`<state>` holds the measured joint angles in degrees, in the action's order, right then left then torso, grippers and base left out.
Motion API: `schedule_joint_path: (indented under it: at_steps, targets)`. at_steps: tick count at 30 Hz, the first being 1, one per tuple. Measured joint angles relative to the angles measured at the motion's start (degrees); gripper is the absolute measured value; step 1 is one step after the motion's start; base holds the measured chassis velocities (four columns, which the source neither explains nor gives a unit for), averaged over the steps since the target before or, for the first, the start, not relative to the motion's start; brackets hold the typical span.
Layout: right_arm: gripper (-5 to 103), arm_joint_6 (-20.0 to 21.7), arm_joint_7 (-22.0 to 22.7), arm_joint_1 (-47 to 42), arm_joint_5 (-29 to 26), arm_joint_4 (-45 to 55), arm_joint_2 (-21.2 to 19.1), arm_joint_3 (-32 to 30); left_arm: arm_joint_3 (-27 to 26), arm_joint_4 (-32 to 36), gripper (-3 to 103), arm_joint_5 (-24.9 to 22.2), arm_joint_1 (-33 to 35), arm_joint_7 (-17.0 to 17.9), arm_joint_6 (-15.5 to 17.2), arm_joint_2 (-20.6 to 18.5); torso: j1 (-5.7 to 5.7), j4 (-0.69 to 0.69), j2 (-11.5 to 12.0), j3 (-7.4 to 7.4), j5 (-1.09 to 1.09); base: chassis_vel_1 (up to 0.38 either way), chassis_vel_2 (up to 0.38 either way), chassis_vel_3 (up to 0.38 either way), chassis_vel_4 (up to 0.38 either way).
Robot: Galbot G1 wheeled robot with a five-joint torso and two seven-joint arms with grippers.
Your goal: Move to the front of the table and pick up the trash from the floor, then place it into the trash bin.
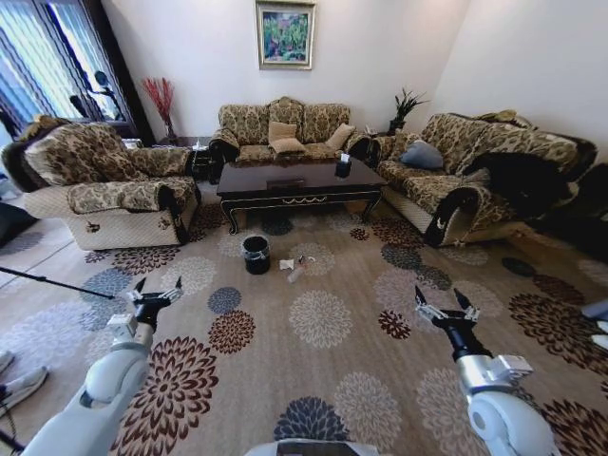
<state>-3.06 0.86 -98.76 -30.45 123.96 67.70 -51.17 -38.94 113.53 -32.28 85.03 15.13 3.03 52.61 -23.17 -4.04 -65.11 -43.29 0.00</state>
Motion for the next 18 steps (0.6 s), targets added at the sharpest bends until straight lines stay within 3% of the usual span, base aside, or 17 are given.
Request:
schedule_joint_path:
  at_steps: [2, 4, 6, 8, 10, 11, 12, 14, 17, 18]
  targets:
    - [100, -0.02, -0.22, 0.4, -0.8, -0.27, -1.11, 0.12, 0.3, -0.25, 100, -1.0, -0.79, 1.37, -0.21, 1.14, 0.0, -0.01, 0.0, 0.0, 0.0, 0.0, 0.0, 0.0, 0.0]
    - [100, -0.19, -0.79, 0.9, -1.51, -0.7, -2.95, 0.55, 0.29, -0.85, 100, -1.23, -1.29, -1.9, -1.79, 2.15, 0.0, 0.0, 0.0, 0.0, 0.0, 0.0, 0.0, 0.0, 0.0]
    - [100, -0.25, -0.85, 1.11, -1.53, -0.82, -3.37, 0.65, 0.3, -1.03, 100, -1.52, -1.36, -2.85, -2.38, 2.34, 0.0, -0.01, 0.0, 0.0, 0.0, 0.0, 0.0, 0.0, 0.0]
    - [100, -0.34, -1.0, 2.66, -1.52, -2.0, -6.3, 1.29, 0.76, -2.0, 100, -2.42, -1.56, -4.93, -5.0, 2.55, 0.0, -0.01, 0.0, 0.0, 0.0, 0.0, 0.0, 0.0, 0.0]
    - [100, -0.15, -0.87, 4.54, -2.07, -3.26, -8.67, 2.17, 0.9, -2.87, 100, -0.51, -1.27, -3.08, -6.38, 2.18, 0.0, -0.01, 0.0, 0.0, -0.01, 0.0, 0.0, 0.0, 0.0]
    - [100, 0.07, -0.69, 5.23, -2.47, -3.75, -9.48, 2.55, 0.97, -2.88, 100, 0.1, -0.84, -0.64, -6.14, 1.81, 0.0, -0.01, 0.0, 0.0, 0.01, 0.0, 0.0, 0.0, 0.0]
    - [100, 0.07, -0.69, 5.23, -2.47, -3.75, -9.48, 2.55, 0.97, -2.88, 100, 0.1, -0.84, -0.64, -6.14, 1.81, 0.0, -0.01, 0.0, 0.0, 0.01, 0.0, 0.0, 0.0, 0.0]
    - [100, 0.94, -0.26, 7.58, -3.19, -5.39, -11.67, 3.9, 1.38, -1.69, 100, 0.42, 0.56, 6.64, -2.77, 0.97, 0.0, 0.03, 0.0, 0.0, -0.01, 0.0, 0.0, 0.0, 0.0]
    - [100, 1.15, -0.04, 9.14, -3.45, -6.74, -12.87, 5.22, 0.23, -0.47, 100, 2.26, 2.05, 6.88, 0.34, 0.37, 0.0, 0.0, 0.0, 0.0, 0.01, 0.0, 0.0, 0.0, 0.0]
    - [100, 1.24, -0.02, 9.8, -3.57, -7.42, -13.43, 5.93, -0.88, -0.04, 100, 4.7, 2.83, 5.1, 1.76, 0.16, 0.0, 0.0, 0.0, 0.0, 0.02, 0.0, 0.0, 0.0, 0.0]
